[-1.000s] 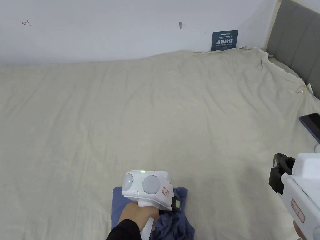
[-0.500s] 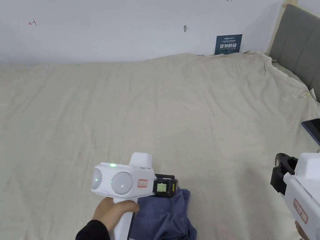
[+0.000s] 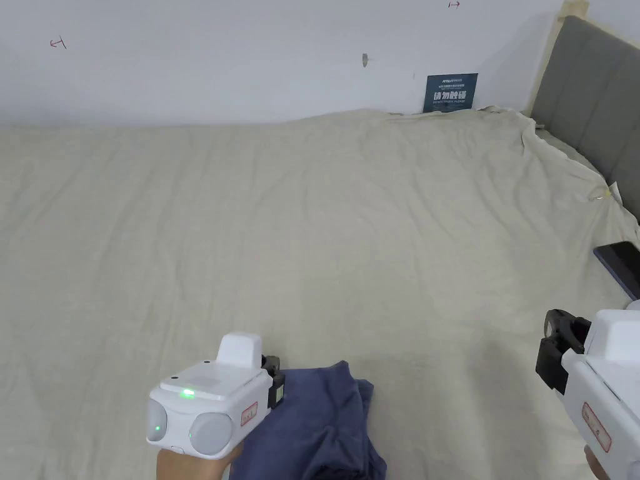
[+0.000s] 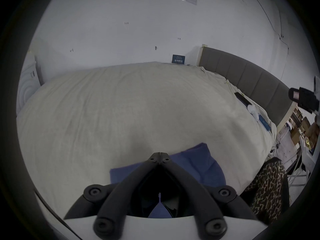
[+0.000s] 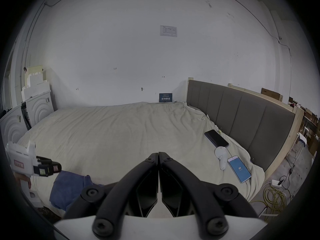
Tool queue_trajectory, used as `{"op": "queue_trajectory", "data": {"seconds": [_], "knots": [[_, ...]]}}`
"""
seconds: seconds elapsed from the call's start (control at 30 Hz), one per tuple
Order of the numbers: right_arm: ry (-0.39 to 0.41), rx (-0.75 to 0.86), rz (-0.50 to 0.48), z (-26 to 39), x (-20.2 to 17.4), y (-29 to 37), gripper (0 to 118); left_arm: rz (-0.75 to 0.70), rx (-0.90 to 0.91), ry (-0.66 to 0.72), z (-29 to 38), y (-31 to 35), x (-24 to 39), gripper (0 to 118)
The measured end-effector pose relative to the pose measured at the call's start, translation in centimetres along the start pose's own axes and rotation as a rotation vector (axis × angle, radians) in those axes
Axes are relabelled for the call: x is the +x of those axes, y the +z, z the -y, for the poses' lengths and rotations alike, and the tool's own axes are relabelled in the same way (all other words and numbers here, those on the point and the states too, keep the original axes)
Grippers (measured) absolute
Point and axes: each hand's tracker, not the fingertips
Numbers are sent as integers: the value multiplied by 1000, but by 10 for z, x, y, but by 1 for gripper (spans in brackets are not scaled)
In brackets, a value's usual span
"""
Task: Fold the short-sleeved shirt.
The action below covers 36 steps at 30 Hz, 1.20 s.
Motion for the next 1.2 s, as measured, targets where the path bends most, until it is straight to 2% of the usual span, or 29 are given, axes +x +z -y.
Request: {"op": "queue_trajectory", "data": {"seconds": [0.17, 0.33, 0.6, 0.73, 0.97, 1.2], "knots": [[-3, -8, 3, 4, 2, 1, 0, 7, -56, -41, 25, -20, 17, 0], [-3, -20, 12, 7, 8, 2, 0, 75, -93, -107, 47, -40, 45, 0], [-3, -25, 39, 8, 18, 3, 0, 172, -77, -114, 62, -49, 89, 0], [-2, -28, 43, 8, 19, 4, 0, 167, -81, -124, 68, -50, 105, 0], [3, -28, 43, 7, 17, 5, 0, 170, -68, -102, 64, -47, 104, 0], [7, 4, 22, -4, 6, 9, 0, 176, 79, -110, 24, 2, 90, 0]]}}
